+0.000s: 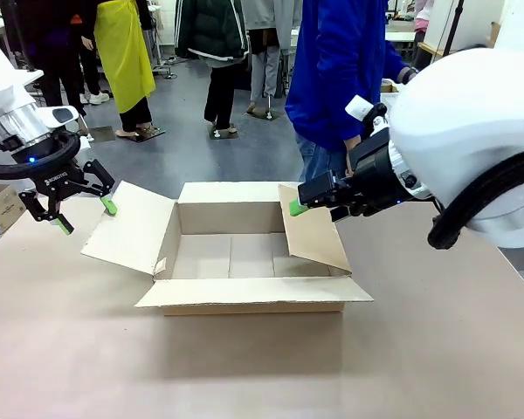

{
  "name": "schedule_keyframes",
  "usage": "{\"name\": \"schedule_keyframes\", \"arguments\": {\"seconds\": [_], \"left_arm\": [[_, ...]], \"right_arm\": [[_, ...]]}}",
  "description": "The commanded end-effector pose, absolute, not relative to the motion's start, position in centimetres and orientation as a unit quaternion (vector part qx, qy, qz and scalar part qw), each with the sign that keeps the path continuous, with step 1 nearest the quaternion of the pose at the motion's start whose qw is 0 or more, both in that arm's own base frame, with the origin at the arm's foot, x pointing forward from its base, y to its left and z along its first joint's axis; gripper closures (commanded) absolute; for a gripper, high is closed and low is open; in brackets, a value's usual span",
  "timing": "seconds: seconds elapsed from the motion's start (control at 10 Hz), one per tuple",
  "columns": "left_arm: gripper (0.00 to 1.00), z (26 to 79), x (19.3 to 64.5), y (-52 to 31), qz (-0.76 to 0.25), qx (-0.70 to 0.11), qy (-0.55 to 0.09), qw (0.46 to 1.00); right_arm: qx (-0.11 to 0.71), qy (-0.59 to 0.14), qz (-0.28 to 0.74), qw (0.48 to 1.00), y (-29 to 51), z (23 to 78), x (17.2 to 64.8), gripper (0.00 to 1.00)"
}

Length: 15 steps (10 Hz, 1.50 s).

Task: Pack the gift set into the box.
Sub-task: Place both hands on the side flaps of the Package Box and spread them outward.

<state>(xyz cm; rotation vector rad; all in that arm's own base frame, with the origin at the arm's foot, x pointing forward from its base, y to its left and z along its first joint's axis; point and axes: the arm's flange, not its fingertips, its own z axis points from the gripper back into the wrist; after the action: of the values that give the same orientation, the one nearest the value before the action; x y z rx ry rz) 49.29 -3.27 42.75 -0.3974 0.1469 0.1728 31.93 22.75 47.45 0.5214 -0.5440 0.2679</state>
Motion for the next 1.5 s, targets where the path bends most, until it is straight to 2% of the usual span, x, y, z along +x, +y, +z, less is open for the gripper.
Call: {"name": "schedule_keyframes", "arguments": {"seconds": [0.0,0.1,0.2,0.3,0.4,0.5,0.6,0.7,1.0,1.4], "left_arm": [[0.00,42.8,49.5,-3.3,0.093,-0.197,0.072,0.973],[0.00,42.8,49.5,-3.3,0.093,-0.197,0.072,0.973],[0.00,42.8,49.5,-3.3,0.093,-0.197,0.072,0.973],[0.00,42.8,49.5,-3.3,0.093,-0.197,0.072,0.973],[0.00,42.8,49.5,-3.3,0.093,-0.197,0.072,0.973],[0.00,42.8,49.5,-3.3,0.093,-0.197,0.072,0.973],[0.00,42.8,49.5,-3.3,0.093,-0.197,0.072,0.973],[0.00,42.8,49.5,-3.3,0.093,-0.197,0.072,0.973],[0.00,42.8,49.5,-3.3,0.093,-0.197,0.072,0.973],[0.00,42.8,49.5,-3.3,0.093,-0.197,0.072,0.973]], "right_arm": [[0.125,-0.273,0.167,0.939,28.5,49.8,33.7,0.00],[0.054,-0.270,0.166,0.947,30.7,50.1,35.1,0.00],[-0.059,-0.274,0.131,0.951,31.1,49.0,34.5,0.00],[0.075,-0.312,0.166,0.932,28.5,48.2,30.5,0.00],[0.078,-0.287,0.185,0.937,29.0,47.6,33.5,0.00],[0.045,-0.298,0.178,0.937,29.5,47.4,33.2,0.00],[-0.061,-0.221,0.091,0.969,30.1,47.0,33.8,0.00],[-0.115,-0.200,0.096,0.968,31.7,47.5,34.9,0.00],[-0.139,-0.158,0.095,0.973,34.3,48.1,38.3,0.00],[-0.126,-0.122,0.094,0.980,38.2,44.2,42.3,0.00]]}}
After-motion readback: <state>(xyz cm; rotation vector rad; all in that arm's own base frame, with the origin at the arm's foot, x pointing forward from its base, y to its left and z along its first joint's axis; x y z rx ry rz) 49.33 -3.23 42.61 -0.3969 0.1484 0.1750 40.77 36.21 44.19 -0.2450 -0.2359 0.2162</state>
